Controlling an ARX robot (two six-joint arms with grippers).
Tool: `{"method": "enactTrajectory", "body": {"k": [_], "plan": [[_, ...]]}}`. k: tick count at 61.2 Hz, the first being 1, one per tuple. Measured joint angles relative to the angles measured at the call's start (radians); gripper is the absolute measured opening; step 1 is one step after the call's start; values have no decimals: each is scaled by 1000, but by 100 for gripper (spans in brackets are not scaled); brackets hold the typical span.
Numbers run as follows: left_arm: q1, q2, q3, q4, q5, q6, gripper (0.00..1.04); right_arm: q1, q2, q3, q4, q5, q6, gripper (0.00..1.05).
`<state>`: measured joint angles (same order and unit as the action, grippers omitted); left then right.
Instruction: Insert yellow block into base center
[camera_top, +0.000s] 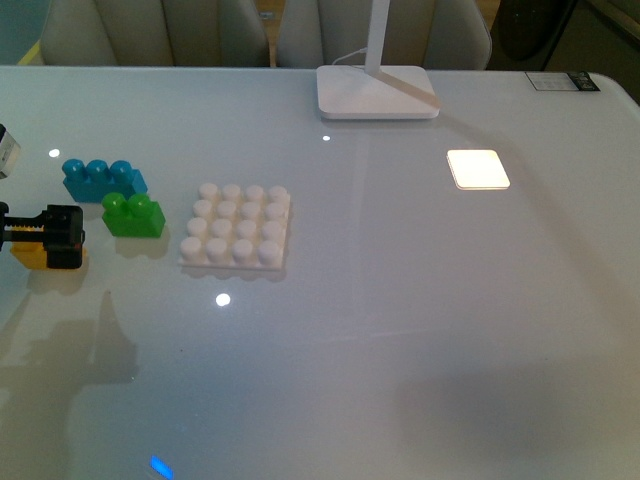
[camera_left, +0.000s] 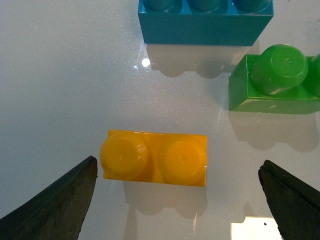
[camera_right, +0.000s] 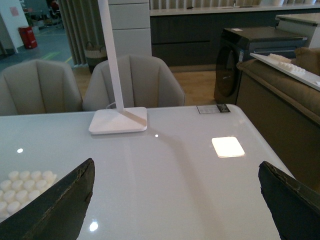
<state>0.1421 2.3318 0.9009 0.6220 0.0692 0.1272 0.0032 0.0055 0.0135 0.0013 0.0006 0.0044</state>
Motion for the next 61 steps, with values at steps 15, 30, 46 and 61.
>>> {"method": "enactTrajectory", "body": {"k": [15,30,46,61], "plan": [[-3,21,23,-7,-10,-1,97,0,0,0,0,0,0,96],[-8,49,41,-15,-18,-1,97,0,0,0,0,0,0,96],[-9,64,69,-23,-19,-1,97,0,0,0,0,0,0,96],[-10,89,92,-30,-24,-2,97,0,0,0,0,0,0,96]]}}
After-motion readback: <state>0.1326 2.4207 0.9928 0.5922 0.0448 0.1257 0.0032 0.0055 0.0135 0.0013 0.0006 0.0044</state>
